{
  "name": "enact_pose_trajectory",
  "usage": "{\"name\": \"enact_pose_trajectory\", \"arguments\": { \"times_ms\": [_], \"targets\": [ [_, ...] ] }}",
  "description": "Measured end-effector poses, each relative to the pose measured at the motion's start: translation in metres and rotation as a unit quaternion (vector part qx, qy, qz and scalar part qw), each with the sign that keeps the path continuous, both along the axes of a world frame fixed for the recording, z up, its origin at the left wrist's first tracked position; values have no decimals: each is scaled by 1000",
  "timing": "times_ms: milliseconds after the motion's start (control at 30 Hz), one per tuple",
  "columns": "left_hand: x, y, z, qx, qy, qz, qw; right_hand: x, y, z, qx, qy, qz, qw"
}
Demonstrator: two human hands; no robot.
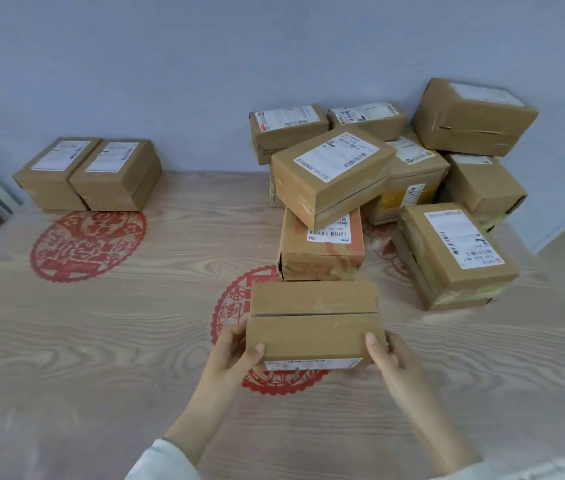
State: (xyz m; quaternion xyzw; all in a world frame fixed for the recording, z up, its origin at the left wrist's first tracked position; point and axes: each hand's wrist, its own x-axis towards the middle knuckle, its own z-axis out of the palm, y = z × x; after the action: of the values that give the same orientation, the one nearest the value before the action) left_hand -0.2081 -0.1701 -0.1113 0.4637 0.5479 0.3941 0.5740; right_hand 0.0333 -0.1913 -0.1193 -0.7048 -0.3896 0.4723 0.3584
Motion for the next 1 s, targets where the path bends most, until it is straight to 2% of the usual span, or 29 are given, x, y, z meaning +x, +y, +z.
{"name": "enact_pose_trajectory", "arguments": {
  "times_ms": [233, 533, 700, 1000],
  "targets": [
    [-10, -31, 20, -57, 17, -59, 996, -13, -44, 30, -69, -22, -13, 997],
    [-19, -49, 19, -79, 33, -89, 992, -26, -64, 44, -90, -47, -7, 995],
    [-14, -48, 19, -96, 27, -69, 993, -23, -58, 44, -81, -77, 24, 993],
    [-1, -49, 19, -102, 29, -19, 994, -3, -52, 41, -92, -31, 49, 994]
  ]
}}
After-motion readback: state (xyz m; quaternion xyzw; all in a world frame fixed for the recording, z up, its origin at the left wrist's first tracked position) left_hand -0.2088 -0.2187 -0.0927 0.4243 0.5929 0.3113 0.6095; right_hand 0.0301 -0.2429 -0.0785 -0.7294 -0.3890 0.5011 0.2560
